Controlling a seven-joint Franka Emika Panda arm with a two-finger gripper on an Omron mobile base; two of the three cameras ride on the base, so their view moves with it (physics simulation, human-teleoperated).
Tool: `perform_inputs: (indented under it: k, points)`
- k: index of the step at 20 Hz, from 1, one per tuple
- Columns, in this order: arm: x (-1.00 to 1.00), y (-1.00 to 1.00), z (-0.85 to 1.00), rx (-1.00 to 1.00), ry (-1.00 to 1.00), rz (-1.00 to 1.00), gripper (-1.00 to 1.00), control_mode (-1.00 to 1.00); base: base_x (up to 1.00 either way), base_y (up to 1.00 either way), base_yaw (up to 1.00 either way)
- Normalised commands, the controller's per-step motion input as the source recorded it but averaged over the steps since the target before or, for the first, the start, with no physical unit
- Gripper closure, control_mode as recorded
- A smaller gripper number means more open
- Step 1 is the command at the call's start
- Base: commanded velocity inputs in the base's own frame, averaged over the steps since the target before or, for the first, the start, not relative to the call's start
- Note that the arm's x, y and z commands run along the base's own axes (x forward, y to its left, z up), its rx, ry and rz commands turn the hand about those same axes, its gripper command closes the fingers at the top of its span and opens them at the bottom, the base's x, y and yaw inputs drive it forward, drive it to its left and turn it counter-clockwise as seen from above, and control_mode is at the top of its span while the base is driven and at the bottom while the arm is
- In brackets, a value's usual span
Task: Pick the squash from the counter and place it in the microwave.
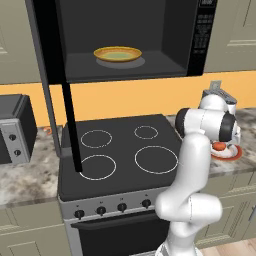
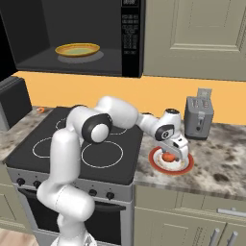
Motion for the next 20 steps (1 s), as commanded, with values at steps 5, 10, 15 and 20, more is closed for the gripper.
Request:
perform_inputs:
  k: [5, 10, 15, 20]
  points:
    - [-0.13, 0.0, -0.1, 0.0, 0.03, 0.0, -1.0, -1.0, 0.0, 0.0, 0.0]
    - [-0.19, 0.1, -0.13, 0.0, 0.06, 0.0, -1.0, -1.0, 0.0, 0.0, 0.0]
    - [-0.07, 0.1, -0.24, 0.0, 0.06, 0.0, 1.0, -1.0, 0.0, 0.0, 0.0]
    - [0.0, 0.0, -0.13, 0.02, 0.0, 0.0, 1.0, -1.0, 0.0, 0.0, 0.0]
